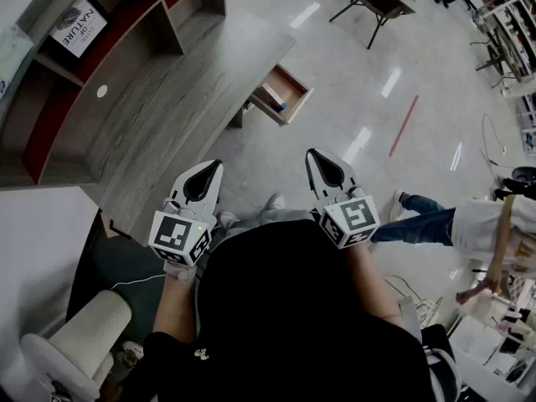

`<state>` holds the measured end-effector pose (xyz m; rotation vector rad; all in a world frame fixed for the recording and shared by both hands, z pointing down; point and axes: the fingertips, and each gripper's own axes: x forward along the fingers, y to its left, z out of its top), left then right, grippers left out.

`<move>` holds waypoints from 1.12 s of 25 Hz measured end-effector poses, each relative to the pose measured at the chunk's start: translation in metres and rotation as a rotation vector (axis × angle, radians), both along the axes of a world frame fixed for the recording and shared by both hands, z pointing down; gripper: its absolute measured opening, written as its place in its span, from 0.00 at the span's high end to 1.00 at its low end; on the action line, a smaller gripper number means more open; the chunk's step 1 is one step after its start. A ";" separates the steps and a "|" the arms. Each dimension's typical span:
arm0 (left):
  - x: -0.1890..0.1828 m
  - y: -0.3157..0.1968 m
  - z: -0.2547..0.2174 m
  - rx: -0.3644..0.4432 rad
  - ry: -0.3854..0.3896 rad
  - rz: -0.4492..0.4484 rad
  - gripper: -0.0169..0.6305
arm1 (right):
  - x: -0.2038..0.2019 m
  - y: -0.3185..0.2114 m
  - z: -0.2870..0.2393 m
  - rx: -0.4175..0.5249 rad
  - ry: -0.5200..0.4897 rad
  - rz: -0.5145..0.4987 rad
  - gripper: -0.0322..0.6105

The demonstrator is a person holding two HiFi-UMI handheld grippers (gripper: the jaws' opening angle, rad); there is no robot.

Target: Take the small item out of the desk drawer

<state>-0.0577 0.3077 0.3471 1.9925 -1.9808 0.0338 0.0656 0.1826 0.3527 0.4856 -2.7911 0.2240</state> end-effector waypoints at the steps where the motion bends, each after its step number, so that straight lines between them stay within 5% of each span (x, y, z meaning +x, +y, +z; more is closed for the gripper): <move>1: 0.005 -0.004 0.000 -0.003 -0.001 -0.002 0.96 | 0.004 -0.003 0.001 -0.005 -0.004 -0.001 0.95; 18: 0.083 -0.116 0.015 -0.105 -0.047 0.048 0.96 | 0.078 -0.115 0.008 -0.070 -0.117 0.066 0.95; 28: 0.038 -0.175 0.032 -0.131 -0.032 0.117 0.96 | 0.046 -0.168 0.023 -0.083 -0.091 0.149 0.95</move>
